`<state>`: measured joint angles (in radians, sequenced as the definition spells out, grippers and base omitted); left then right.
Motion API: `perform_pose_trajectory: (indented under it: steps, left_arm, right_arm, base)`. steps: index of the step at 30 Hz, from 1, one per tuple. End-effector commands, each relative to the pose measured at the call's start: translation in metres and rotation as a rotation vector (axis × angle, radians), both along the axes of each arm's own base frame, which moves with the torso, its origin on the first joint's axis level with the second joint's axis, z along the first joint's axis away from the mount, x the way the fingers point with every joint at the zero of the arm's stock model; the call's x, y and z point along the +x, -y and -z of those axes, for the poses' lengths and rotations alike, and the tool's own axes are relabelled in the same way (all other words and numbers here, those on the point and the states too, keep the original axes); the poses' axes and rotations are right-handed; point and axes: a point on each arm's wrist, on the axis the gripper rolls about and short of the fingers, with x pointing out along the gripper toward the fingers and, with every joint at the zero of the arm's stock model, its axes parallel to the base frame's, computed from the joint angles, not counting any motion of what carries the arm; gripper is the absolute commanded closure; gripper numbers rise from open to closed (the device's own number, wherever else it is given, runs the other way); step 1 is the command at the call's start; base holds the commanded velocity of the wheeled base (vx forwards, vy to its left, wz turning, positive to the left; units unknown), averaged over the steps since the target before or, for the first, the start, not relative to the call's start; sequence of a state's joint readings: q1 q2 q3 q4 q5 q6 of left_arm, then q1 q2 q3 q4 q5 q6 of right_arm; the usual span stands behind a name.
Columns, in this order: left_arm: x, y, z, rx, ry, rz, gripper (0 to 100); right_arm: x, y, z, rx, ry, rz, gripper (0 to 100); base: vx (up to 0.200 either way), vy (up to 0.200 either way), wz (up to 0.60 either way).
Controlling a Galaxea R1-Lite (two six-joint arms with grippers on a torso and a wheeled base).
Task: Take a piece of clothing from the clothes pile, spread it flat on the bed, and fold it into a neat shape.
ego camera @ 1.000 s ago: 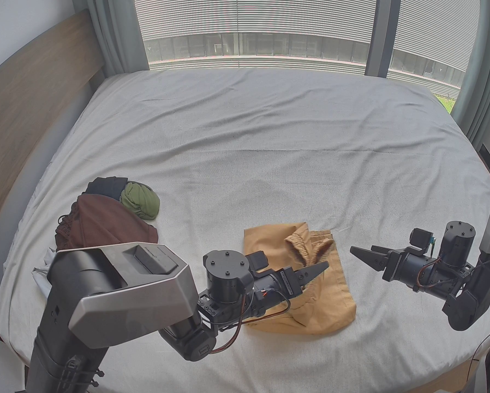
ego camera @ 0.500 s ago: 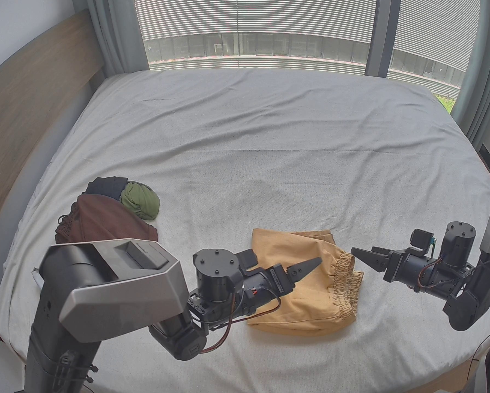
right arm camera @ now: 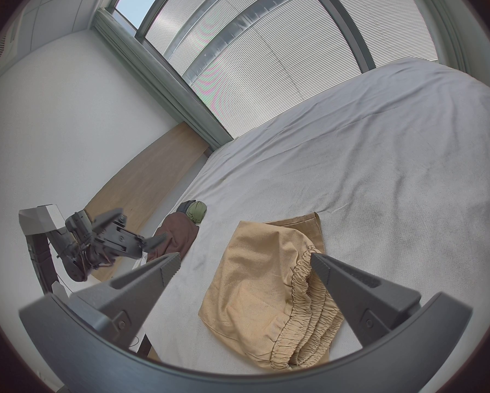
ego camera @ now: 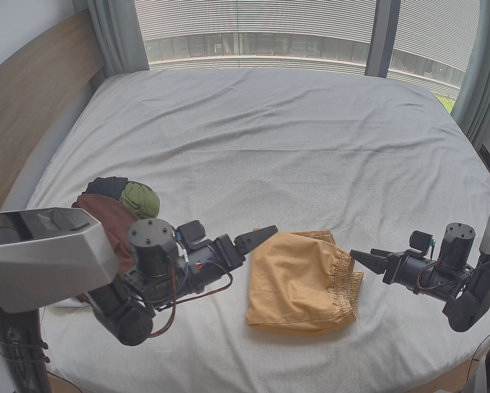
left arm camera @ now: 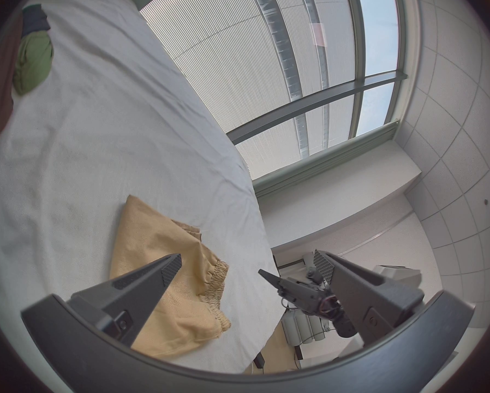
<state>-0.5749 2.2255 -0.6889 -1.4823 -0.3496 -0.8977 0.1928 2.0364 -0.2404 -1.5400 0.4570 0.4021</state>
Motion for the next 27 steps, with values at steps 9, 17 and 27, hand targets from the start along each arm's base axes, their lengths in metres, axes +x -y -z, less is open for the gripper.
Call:
perform_pose_trajectory:
  steps: [9,17,27]
  left_arm:
    - [-0.044,-0.113,-0.055,0.039,0.148,-0.045,0]
    - [-0.057,-0.125,-0.041,0.186,0.231,-0.015,0]
    - [-0.066,-0.133,-0.006,0.414,0.288,0.007,0]
  right_arm:
    - [-0.004,-0.003,0.007,-0.010,-0.036,-0.014,0]
    - [-0.008,-0.003,0.009,-0.016,-0.049,-0.018,0]
    - [-0.013,-0.002,0.027,-0.035,-0.134,-0.019,0]
  base:
    - [0.000,0.000,0.00]
    - [0.000,0.000,0.00]
    - [0.000,0.000,0.00]
